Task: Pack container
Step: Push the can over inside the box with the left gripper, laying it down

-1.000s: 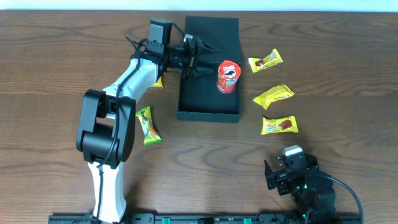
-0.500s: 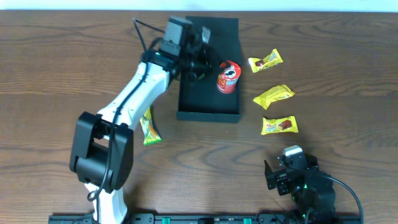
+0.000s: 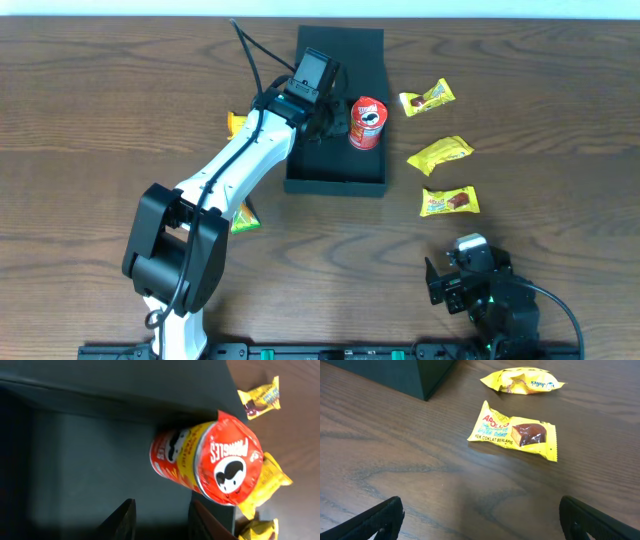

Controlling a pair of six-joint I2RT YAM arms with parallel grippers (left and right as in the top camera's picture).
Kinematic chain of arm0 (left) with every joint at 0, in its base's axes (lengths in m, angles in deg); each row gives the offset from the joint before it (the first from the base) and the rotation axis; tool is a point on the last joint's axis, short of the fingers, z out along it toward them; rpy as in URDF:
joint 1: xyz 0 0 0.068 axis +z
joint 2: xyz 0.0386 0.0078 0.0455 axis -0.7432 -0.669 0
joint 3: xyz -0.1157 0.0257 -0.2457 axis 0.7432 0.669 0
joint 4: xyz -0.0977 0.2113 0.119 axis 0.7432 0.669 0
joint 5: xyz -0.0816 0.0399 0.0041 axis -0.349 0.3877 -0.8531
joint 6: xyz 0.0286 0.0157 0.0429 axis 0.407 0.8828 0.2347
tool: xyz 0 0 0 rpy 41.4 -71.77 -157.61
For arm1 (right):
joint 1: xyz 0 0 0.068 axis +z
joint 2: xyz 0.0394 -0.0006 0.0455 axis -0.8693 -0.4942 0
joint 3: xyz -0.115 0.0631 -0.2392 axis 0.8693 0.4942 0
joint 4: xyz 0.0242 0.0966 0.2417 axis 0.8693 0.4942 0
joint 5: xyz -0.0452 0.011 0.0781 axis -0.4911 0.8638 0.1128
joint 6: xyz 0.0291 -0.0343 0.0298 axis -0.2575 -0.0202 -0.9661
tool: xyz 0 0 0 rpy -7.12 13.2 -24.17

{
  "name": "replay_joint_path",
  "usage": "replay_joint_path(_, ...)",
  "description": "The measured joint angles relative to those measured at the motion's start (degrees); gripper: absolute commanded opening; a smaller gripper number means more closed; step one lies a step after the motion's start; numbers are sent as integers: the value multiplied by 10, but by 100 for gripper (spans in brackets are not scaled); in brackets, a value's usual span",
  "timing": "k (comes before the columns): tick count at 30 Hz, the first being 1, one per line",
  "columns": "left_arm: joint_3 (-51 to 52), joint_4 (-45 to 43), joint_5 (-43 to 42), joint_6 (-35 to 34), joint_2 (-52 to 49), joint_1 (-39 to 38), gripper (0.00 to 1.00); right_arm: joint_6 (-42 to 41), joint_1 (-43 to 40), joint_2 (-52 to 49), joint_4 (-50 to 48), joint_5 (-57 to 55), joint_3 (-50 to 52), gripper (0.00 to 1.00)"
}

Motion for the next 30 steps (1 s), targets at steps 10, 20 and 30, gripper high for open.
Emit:
replay_joint_path(10, -1, -16, 1, -54, 0, 0, 28, 0, 0, 0, 0, 0, 0, 99)
replay_joint_path(20, -89, 27, -23, -67, -56, 0, 27, 0, 0, 0, 0, 0, 0, 99)
replay_joint_path(30, -134, 76, -24, -50, -89, -1, 29, 0, 0, 0, 0, 0, 0, 99)
